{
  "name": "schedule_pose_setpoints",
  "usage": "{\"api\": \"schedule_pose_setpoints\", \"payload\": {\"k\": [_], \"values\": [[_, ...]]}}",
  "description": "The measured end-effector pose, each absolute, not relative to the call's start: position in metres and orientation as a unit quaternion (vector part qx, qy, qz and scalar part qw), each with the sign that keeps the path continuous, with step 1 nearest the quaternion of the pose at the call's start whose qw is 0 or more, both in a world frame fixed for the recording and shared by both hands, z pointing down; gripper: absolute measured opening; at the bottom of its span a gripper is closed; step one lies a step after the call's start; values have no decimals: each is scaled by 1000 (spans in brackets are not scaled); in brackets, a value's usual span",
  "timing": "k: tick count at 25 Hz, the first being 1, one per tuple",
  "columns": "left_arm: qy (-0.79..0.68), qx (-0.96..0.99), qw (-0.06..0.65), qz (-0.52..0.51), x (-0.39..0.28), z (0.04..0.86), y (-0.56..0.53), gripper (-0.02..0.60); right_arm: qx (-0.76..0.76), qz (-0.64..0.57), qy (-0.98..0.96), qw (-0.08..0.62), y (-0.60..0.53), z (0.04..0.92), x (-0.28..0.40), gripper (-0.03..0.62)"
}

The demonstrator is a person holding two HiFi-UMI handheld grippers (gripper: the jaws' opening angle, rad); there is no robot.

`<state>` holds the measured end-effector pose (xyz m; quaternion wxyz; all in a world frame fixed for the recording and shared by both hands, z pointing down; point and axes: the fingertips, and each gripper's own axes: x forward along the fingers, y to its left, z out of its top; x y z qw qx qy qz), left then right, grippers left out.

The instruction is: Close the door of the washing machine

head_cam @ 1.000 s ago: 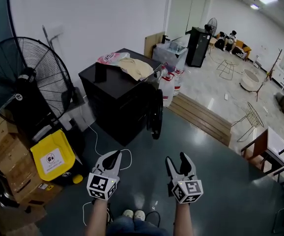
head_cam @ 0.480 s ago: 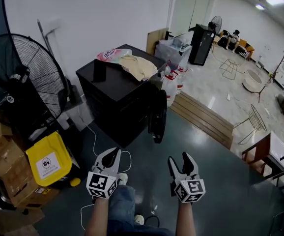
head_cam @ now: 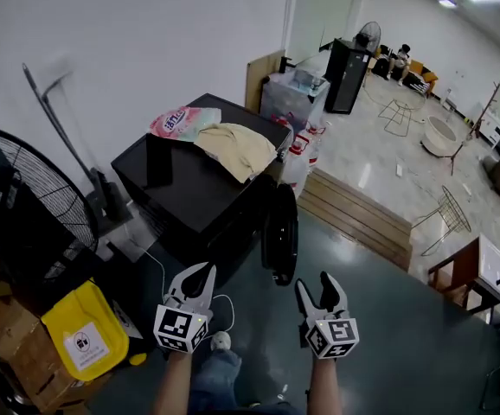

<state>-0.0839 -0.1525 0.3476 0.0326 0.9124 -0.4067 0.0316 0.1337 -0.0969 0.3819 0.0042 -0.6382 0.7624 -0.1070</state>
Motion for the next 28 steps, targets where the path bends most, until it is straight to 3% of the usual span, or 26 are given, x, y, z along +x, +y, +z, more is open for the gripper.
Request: {"api": "schedule_pose_setpoints", "payload": {"k": [8, 17, 28], "values": [[-349, 936, 23, 38, -51, 344, -239, -1, -667, -114, 737, 7, -173, 395, 147, 268], [-331, 941, 41, 53, -17, 370, -267, 0, -665, -161, 729, -28, -189, 452, 173, 267], [-300, 946, 86, 89, 10, 502, -261, 0, -662, -205, 717, -78, -202, 614, 192, 258]]}}
